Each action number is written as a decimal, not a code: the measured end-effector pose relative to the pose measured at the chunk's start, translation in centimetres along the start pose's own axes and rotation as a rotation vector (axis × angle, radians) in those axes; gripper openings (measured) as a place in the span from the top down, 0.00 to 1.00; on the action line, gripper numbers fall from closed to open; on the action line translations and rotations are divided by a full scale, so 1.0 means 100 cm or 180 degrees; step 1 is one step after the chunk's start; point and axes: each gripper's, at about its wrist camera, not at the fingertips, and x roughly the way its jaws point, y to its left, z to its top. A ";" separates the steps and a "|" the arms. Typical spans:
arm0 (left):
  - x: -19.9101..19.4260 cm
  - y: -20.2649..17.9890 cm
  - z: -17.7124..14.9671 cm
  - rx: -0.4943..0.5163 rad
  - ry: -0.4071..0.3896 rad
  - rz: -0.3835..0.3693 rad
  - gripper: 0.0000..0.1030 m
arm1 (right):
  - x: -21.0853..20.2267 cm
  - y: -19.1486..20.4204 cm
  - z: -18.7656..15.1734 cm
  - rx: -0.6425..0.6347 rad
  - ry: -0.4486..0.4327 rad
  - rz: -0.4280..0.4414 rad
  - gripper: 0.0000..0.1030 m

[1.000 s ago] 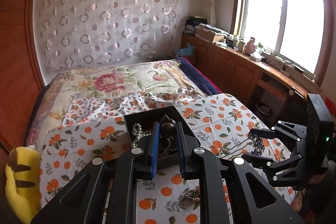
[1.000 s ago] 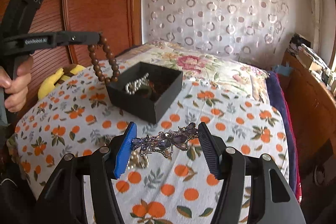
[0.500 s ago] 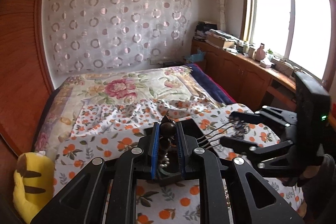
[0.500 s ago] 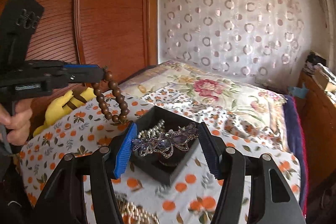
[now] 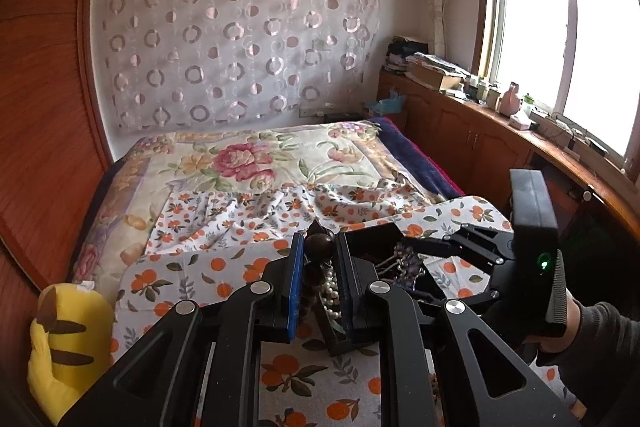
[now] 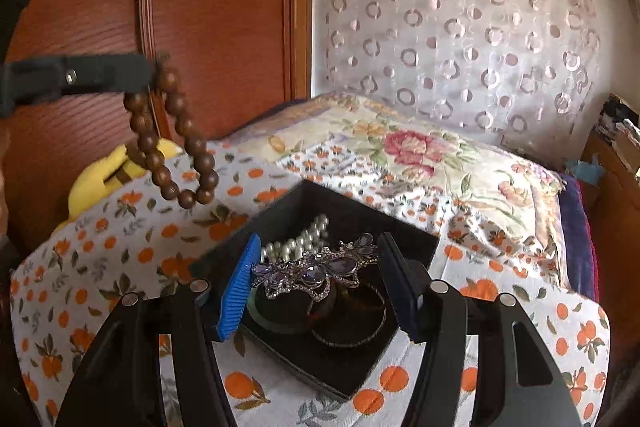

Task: Organize jewelry
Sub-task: 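Carry the bead bracelet to the box with the left tool while the right brings the brooch over it, then open the left tool over the box while the right tool releases the purple brooch into it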

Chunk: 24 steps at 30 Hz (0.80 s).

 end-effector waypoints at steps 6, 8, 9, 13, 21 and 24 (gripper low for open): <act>0.003 -0.007 0.004 0.0054 -0.0016 -0.0026 0.86 | -0.004 0.002 -0.006 -0.0062 0.0073 -0.0061 0.35; 0.004 -0.009 0.004 0.0066 -0.0018 -0.0034 0.86 | -0.007 0.001 -0.008 -0.0064 0.0084 -0.0054 0.29; 0.006 -0.010 0.004 0.0070 -0.0017 -0.0039 0.86 | -0.009 -0.001 -0.010 -0.0038 0.0092 -0.0032 0.29; 0.015 -0.012 0.005 0.0068 0.0027 -0.0084 0.86 | -0.022 -0.012 -0.015 0.0103 0.0043 -0.0079 0.29; 0.035 -0.031 0.017 0.0179 0.0064 -0.0229 0.86 | -0.042 -0.041 -0.029 0.0353 -0.0008 -0.0253 0.29; 0.048 -0.040 0.020 0.0221 0.0105 -0.0274 0.86 | -0.048 -0.054 -0.036 0.0453 0.0002 -0.0327 0.29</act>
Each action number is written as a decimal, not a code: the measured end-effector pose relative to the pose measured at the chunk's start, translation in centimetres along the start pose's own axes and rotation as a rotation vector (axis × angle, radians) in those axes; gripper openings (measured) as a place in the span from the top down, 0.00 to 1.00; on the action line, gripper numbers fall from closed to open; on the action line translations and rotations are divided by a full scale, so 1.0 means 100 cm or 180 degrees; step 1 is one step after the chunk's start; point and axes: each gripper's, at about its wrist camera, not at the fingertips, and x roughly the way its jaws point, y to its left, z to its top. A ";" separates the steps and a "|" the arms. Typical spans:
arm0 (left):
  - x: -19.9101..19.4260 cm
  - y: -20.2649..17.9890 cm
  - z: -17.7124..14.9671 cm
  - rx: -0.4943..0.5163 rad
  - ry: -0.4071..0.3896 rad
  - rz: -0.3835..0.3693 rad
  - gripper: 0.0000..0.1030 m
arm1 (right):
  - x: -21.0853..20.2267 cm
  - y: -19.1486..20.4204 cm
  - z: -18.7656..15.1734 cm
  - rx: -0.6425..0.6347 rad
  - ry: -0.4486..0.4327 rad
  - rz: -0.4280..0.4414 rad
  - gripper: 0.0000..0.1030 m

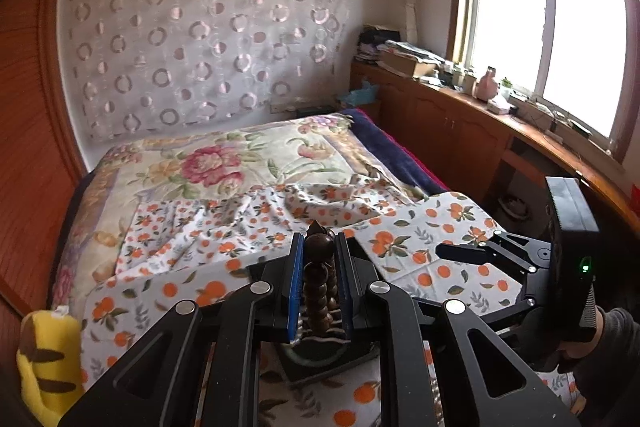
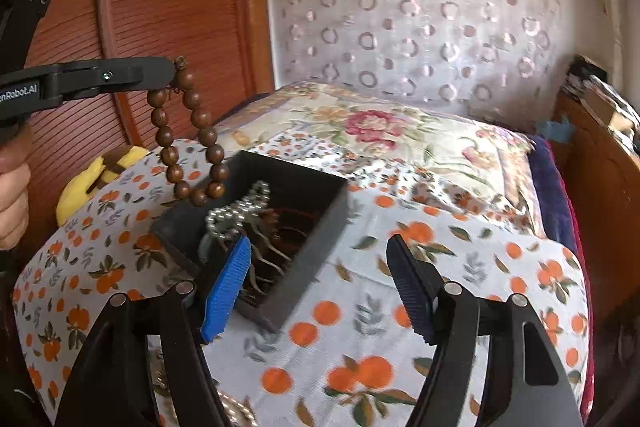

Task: Organize jewelry
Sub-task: 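Open the left tool over the box while the right tool releases the purple brooch into it, then lower the right tool onto the gold chain with pearls and close it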

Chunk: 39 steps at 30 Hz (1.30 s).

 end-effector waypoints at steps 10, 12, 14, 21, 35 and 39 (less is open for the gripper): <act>0.055 -0.019 -0.002 0.0082 0.0283 -0.0081 0.86 | -0.006 -0.017 -0.013 0.0083 0.0014 -0.0116 0.29; 0.062 -0.019 -0.006 0.0095 0.0344 -0.0062 0.86 | -0.009 -0.019 -0.015 0.0078 0.0012 -0.0120 0.29; 0.068 -0.018 -0.008 0.0087 0.0393 -0.0032 0.86 | -0.010 -0.019 -0.015 0.0071 0.0005 -0.0129 0.29; 0.057 -0.015 -0.012 0.0084 0.0325 0.0114 0.64 | -0.017 -0.014 -0.019 0.0057 -0.0024 -0.0120 0.29; 0.019 -0.015 -0.046 0.0042 0.0306 0.0217 0.23 | -0.034 0.009 -0.044 -0.0017 0.0085 -0.0207 0.29; 0.003 -0.021 -0.059 0.0023 0.0243 0.0153 0.13 | -0.037 0.020 -0.058 -0.0019 0.0194 -0.0152 0.35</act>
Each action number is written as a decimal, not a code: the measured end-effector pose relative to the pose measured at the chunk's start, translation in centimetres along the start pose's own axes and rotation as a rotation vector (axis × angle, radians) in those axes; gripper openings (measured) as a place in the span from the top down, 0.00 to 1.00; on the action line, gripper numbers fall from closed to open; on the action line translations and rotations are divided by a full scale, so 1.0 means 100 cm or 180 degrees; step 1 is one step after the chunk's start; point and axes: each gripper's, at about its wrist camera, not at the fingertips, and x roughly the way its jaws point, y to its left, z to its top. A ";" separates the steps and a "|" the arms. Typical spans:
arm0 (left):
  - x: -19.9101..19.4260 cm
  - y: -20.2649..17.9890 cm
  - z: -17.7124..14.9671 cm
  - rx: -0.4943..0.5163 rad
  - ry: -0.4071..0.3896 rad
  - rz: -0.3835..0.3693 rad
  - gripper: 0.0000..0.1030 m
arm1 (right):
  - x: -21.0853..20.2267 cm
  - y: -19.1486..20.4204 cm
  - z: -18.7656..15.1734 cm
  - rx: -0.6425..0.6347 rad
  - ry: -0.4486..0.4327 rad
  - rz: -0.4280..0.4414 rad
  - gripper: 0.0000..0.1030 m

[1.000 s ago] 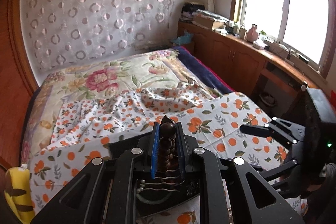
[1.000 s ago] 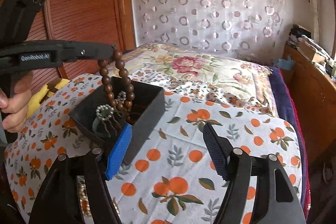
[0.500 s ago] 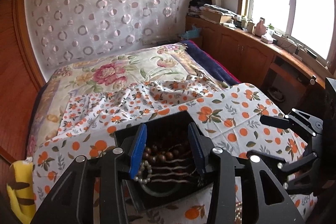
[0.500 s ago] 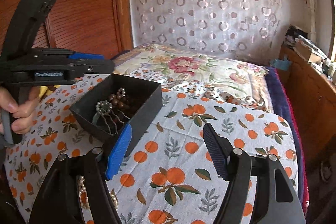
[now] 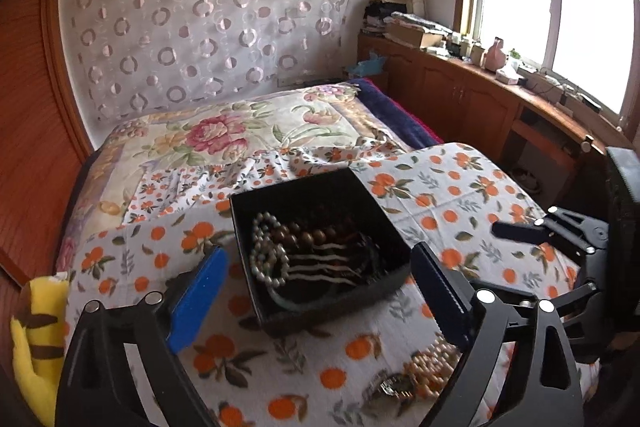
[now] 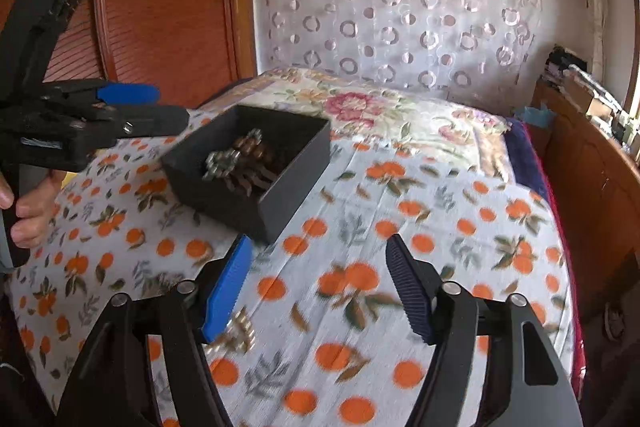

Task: Organize jewelry
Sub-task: 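Lower the right tool onto the gold chain with pearls and close it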

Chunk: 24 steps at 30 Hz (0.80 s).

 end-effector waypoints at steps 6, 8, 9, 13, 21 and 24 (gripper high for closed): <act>-0.007 -0.013 -0.031 0.0123 0.0088 -0.0002 0.13 | 0.003 0.020 -0.022 -0.0064 0.0219 0.0177 0.49; -0.006 -0.014 -0.044 0.0125 0.0162 -0.0020 0.13 | 0.004 0.025 -0.027 -0.0083 0.0278 0.0253 0.54; -0.006 -0.013 -0.049 0.0110 0.0191 -0.0024 0.13 | 0.006 0.027 -0.029 -0.0099 0.0309 0.0286 0.57; -0.005 -0.004 -0.066 0.0009 0.0267 0.0041 0.13 | 0.012 0.039 -0.031 -0.0199 0.0414 0.0378 0.68; -0.018 0.023 -0.074 -0.0164 0.0229 0.0172 0.13 | 0.019 0.060 -0.025 -0.0413 0.0531 0.0538 0.69; -0.022 0.031 -0.079 -0.0201 0.0230 0.0229 0.13 | 0.022 0.069 -0.023 -0.0496 0.0571 0.0598 0.69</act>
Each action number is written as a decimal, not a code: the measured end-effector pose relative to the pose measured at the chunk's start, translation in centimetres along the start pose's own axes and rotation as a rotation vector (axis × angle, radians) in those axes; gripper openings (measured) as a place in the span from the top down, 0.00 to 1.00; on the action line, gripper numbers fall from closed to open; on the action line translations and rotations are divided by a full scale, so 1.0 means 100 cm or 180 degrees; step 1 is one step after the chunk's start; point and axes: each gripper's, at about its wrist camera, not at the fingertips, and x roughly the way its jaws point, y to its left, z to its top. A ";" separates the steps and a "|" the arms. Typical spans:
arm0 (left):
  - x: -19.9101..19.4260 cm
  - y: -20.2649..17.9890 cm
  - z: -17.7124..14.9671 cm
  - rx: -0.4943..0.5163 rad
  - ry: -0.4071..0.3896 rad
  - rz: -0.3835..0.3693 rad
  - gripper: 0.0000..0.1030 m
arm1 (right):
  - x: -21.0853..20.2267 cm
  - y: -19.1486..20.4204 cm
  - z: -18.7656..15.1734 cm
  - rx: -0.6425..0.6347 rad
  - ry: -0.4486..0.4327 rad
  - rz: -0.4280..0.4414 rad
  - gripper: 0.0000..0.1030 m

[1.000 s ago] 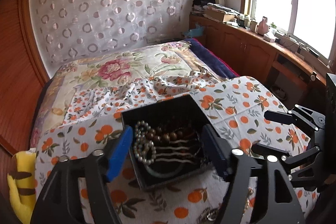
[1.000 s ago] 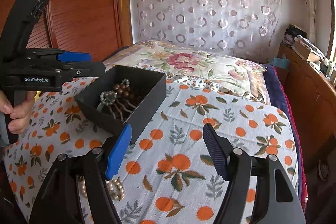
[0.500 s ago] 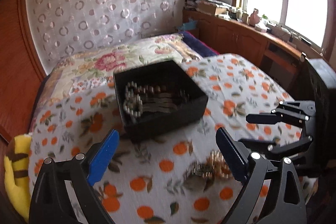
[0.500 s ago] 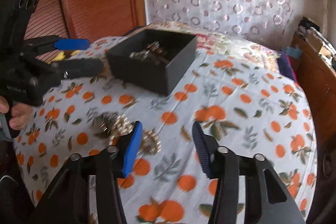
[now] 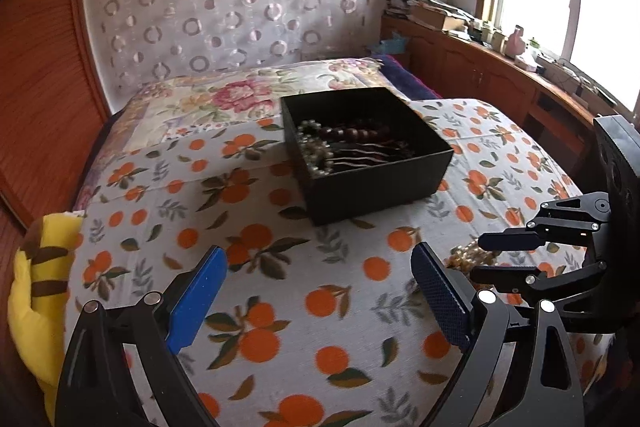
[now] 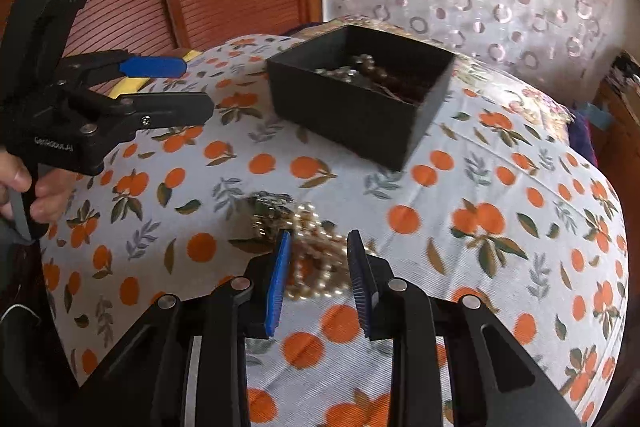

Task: Organize jewelry
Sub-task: 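Lower the right tool onto the gold chain with pearls and close it, then lift the gold chain with the right tool while the left tool moves toward the small gold flower brooch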

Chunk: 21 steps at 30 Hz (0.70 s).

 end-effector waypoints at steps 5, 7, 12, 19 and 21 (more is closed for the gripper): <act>-0.003 0.013 -0.009 -0.0095 0.0032 0.0054 0.13 | 0.006 0.004 0.005 -0.0053 0.0028 -0.0018 0.69; -0.004 0.017 -0.012 -0.0119 0.0049 0.0077 0.13 | 0.005 0.002 0.007 -0.0023 0.0007 -0.0047 0.77; -0.006 0.021 -0.013 -0.0216 0.0036 0.0022 0.13 | -0.004 -0.009 0.007 0.0095 -0.0103 -0.0099 0.95; -0.002 0.007 -0.013 -0.0147 0.0049 -0.0089 0.13 | -0.041 -0.036 0.009 0.0298 -0.0387 -0.0262 0.95; 0.002 0.001 -0.014 -0.0126 0.0068 -0.0123 0.13 | -0.051 -0.042 0.008 0.0335 -0.0464 -0.0329 0.95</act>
